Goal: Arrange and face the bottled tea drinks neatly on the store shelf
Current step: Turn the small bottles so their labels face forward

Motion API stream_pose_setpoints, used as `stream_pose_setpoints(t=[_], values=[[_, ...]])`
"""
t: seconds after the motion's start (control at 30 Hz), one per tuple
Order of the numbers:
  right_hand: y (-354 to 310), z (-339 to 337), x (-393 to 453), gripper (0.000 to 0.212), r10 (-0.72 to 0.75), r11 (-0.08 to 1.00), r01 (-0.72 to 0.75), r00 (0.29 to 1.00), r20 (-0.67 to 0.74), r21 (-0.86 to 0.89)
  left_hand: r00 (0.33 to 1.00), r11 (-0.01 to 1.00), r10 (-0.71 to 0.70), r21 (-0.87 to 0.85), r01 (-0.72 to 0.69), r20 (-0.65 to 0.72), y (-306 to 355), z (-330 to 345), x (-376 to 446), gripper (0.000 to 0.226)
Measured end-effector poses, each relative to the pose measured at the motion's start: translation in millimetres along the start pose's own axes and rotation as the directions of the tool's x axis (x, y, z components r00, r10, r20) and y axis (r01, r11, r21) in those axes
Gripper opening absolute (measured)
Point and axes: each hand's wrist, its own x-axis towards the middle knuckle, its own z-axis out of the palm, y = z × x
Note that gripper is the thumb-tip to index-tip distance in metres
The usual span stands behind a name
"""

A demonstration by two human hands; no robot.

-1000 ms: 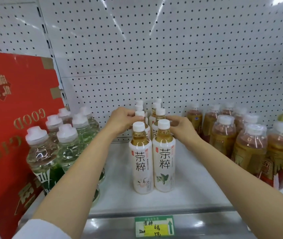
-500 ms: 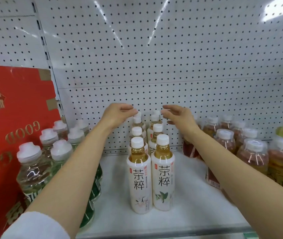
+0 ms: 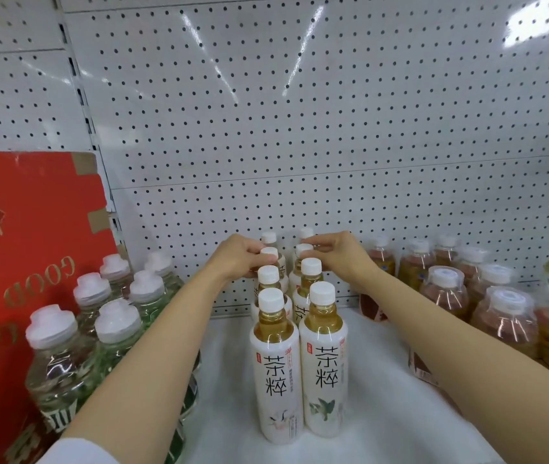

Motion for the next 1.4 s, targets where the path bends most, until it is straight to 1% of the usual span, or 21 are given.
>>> stream_pose_setpoints(t=[0.1,0.17,0.2,0.23,0.3,0.33,0.37,0.43,0.5,0.57,0.67,0.73,0.83,0.93,1.03,1.13,1.2,1.3,1.37,1.4], values=[[0,-3,-2,0.037,-0.005,1.000,0.004,0.999,0.040,0.021,0.998,0.998,-0.053,0.042,0.051,0.036,7,-2,0,0.029],[-5,-9,-1,0.033,-0.021,0.997,0.015,0.998,0.067,0.077,0.995,0.995,-0.087,0.056,0.084,0.051,15,-9,5,0.034],[-8,-11,2,0.032,-0.033,0.993,0.028,0.998,0.048,0.112,0.997,0.996,-0.078,0.035,0.078,0.014,19,-12,9,0.039],[-9,-13,7,0.032,-0.048,0.990,0.048,0.999,-0.003,0.131,0.997,0.999,-0.053,0.000,0.053,-0.058,22,-16,16,0.041],[-7,-13,23,0.040,-0.051,0.993,0.065,0.989,-0.139,0.099,0.979,0.999,-0.018,-0.037,0.010,-0.204,24,-18,32,0.052],[-5,-11,31,0.046,-0.029,0.997,0.042,0.984,-0.175,0.071,0.976,1.000,-0.019,-0.012,0.017,-0.219,24,-16,38,0.057],[-2,-8,37,0.050,0.001,0.999,0.006,0.983,-0.184,0.040,0.978,0.999,-0.037,0.030,0.044,-0.205,22,-12,44,0.059],[5,0,45,0.053,0.074,0.997,-0.075,0.986,-0.148,0.002,0.985,0.991,-0.091,0.086,0.104,-0.149,12,0,53,0.056],[15,8,50,0.048,0.124,0.992,-0.125,0.988,-0.093,-0.005,0.986,0.991,-0.108,0.068,0.117,-0.124,-1,10,59,0.044],[22,13,50,0.036,0.128,0.992,-0.127,0.989,-0.067,0.027,0.987,0.995,-0.094,0.009,0.096,-0.128,-10,14,60,0.034],[27,17,52,0.020,0.079,0.997,-0.077,0.994,-0.079,0.022,0.993,0.995,-0.094,-0.048,0.091,-0.073,-17,20,63,0.035],[27,19,50,0.020,0.053,0.999,-0.053,0.997,-0.055,-0.007,0.995,0.995,-0.092,-0.041,0.091,-0.046,-15,22,61,0.037],[27,19,48,0.026,0.044,0.999,-0.044,0.999,0.002,-0.028,0.995,0.996,-0.077,0.031,0.079,-0.061,-15,18,60,0.032],[24,17,45,0.011,0.066,0.998,-0.065,0.995,0.068,-0.023,0.993,0.995,-0.102,0.013,0.103,-0.051,-18,11,55,0.030],[18,17,41,0.014,0.087,0.996,-0.084,0.991,0.106,-0.034,0.992,0.993,-0.119,0.000,0.120,-0.046,-16,10,51,0.031],[16,12,34,0.015,0.094,0.996,-0.094,0.987,0.130,-0.004,0.990,0.991,-0.136,-0.005,0.135,-0.048,-9,14,43,0.028],[16,7,30,0.021,0.098,0.995,-0.097,0.987,0.126,-0.011,0.986,0.987,-0.162,-0.028,0.161,-0.039,-5,14,40,0.032],[14,4,28,0.032,0.117,0.991,-0.110,0.986,0.115,-0.071,0.973,0.969,-0.228,-0.102,0.225,-0.019,2,10,34,0.050],[9,1,20,0.035,0.096,0.984,-0.086,0.994,0.059,-0.157,0.974,0.975,-0.213,-0.085,0.206,-0.079,9,5,29,0.059],[5,-2,13,0.036,0.071,0.981,-0.069,0.997,0.005,-0.184,0.976,0.984,-0.173,-0.057,0.166,-0.131,14,2,24,0.060]])
